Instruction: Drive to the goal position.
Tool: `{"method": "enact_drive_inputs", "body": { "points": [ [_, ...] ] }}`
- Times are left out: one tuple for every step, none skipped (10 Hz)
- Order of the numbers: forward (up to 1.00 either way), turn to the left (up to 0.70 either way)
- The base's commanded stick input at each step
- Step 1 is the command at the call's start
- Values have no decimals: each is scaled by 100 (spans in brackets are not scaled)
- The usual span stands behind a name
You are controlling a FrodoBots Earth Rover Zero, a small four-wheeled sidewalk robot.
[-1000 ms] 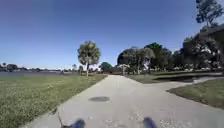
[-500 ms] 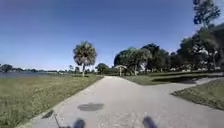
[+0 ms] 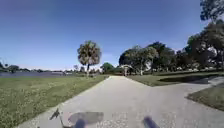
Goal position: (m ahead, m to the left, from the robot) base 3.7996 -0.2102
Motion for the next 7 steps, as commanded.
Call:
{"method": "enact_drive_inputs", "body": {
  "points": [
    [85,0],
    [85,0],
    [85,0],
    [85,0],
    [85,0],
    [85,0],
    [85,0]
  ]
}}
